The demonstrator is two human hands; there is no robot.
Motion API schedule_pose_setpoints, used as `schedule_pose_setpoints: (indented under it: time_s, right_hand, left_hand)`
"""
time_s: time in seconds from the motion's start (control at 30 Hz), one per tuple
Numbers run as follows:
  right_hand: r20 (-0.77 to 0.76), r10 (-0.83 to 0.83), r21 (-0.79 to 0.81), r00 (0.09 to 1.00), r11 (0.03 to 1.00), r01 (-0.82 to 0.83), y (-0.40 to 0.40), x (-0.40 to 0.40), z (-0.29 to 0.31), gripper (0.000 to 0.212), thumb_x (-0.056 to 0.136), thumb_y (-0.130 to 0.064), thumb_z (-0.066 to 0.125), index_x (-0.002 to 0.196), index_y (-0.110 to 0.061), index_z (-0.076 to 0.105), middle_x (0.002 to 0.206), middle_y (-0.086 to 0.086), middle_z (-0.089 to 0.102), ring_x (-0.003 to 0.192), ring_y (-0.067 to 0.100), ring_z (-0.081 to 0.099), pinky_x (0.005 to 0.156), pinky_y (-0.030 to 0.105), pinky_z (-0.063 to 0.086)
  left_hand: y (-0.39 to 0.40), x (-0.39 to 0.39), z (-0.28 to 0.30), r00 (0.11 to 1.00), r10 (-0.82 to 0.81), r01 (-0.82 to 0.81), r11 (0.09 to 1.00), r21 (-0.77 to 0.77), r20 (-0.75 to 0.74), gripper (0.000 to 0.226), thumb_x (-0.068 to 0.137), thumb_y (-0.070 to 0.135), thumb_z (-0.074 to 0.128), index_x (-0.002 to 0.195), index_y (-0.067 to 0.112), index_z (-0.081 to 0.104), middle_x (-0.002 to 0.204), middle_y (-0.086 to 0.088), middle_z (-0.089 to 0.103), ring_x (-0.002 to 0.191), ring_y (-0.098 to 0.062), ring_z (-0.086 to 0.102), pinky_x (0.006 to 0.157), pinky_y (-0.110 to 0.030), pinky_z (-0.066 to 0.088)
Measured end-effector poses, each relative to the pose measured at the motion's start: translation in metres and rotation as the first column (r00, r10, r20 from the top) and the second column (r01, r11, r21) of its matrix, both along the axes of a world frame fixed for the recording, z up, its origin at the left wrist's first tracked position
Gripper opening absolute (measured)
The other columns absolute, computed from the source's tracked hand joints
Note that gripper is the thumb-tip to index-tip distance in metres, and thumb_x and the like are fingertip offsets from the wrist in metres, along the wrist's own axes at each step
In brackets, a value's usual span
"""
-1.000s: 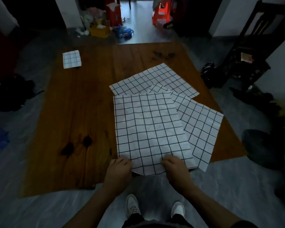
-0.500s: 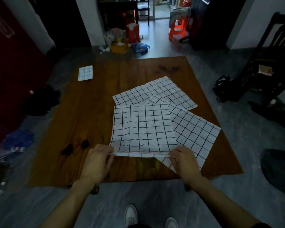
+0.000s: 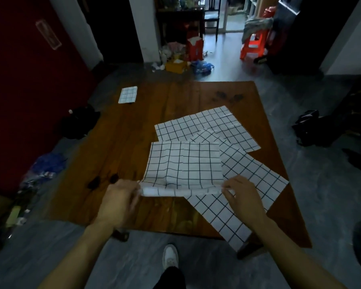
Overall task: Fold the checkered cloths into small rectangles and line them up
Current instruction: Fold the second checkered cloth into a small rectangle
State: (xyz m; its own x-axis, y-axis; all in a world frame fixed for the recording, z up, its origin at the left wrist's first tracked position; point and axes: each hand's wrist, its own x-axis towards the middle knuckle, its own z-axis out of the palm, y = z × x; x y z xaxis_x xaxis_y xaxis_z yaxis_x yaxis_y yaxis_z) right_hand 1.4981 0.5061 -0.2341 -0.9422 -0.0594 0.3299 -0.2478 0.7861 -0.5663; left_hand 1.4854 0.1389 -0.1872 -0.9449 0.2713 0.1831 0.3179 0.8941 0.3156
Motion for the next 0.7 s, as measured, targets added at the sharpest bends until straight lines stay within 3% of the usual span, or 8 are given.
schedule_pose_setpoints:
  time_s: [0.1,0.27,0.37,0.47,0.6,0.7]
  right_hand:
    - [0.051,0.009,-0.038,0.999,0.999,-0.007,0.000,-0.015,-0.007,0.004,0.086,-0.014,0.070,0.084,-0.017,0.069,0.085,-0.003,0.061,0.080,0.009,0.055,0.075,0.032,0.050]
    - [0.090,-0.050,-0.221,0.995,0.973,0.068,-0.012,-0.054,0.017,0.009,0.086,-0.012,0.071,0.087,-0.020,0.067,0.085,-0.006,0.060,0.082,0.001,0.056,0.072,0.007,0.041]
    - [0.104,-0.052,-0.314,0.993,0.946,0.083,-0.025,-0.084,0.028,0.010,0.087,-0.015,0.070,0.086,-0.023,0.064,0.084,-0.006,0.062,0.079,0.006,0.059,0.069,0.014,0.046]
    - [0.187,-0.063,-0.389,0.980,0.912,0.133,-0.037,-0.109,0.038,0.011,0.089,-0.016,0.068,0.079,-0.017,0.063,0.071,-0.001,0.060,0.064,0.008,0.055,0.056,0.016,0.044]
    - [0.256,-0.135,-0.413,0.957,0.880,0.235,-0.045,-0.131,0.036,0.008,0.090,-0.017,0.066,0.083,-0.016,0.064,0.076,0.005,0.065,0.069,0.018,0.062,0.059,0.025,0.050]
    - [0.311,-0.191,-0.435,0.931,0.843,0.318,-0.050,-0.140,0.032,0.002,0.091,-0.015,0.065,0.089,-0.015,0.064,0.085,0.005,0.069,0.077,0.018,0.067,0.063,0.030,0.057]
  left_hand:
    - [-0.009,-0.018,-0.005,0.999,0.025,-0.025,0.999,0.044,0.022,0.017,0.086,0.012,0.069,0.097,0.024,0.066,0.094,0.005,0.066,0.091,-0.015,0.058,0.078,-0.037,0.048]
    - [-0.036,-0.068,-0.002,0.999,0.025,-0.030,0.984,0.177,0.032,0.011,0.089,0.023,0.062,0.094,0.033,0.059,0.093,0.017,0.060,0.091,-0.005,0.056,0.082,-0.040,0.051]
    - [-0.042,-0.094,0.004,0.994,0.016,-0.054,0.926,0.372,0.105,0.011,0.091,0.019,0.062,0.091,0.029,0.059,0.093,0.014,0.062,0.089,-0.002,0.059,0.075,-0.029,0.053]
    - [-0.050,-0.123,0.008,0.971,0.016,-0.142,0.844,0.517,0.240,0.008,0.092,0.015,0.062,0.091,0.023,0.061,0.096,0.008,0.063,0.088,0.000,0.060,0.067,-0.022,0.054]
    - [-0.059,-0.165,0.009,0.929,-0.030,-0.226,0.742,0.631,0.368,0.002,0.090,0.013,0.063,0.091,0.015,0.063,0.098,-0.003,0.064,0.090,-0.017,0.063,0.072,-0.035,0.058]
    - [-0.056,-0.191,0.007,0.903,-0.038,-0.286,0.691,0.664,0.429,0.004,0.090,0.011,0.063,0.094,0.012,0.063,0.102,-0.004,0.064,0.094,-0.018,0.064,0.078,-0.040,0.058]
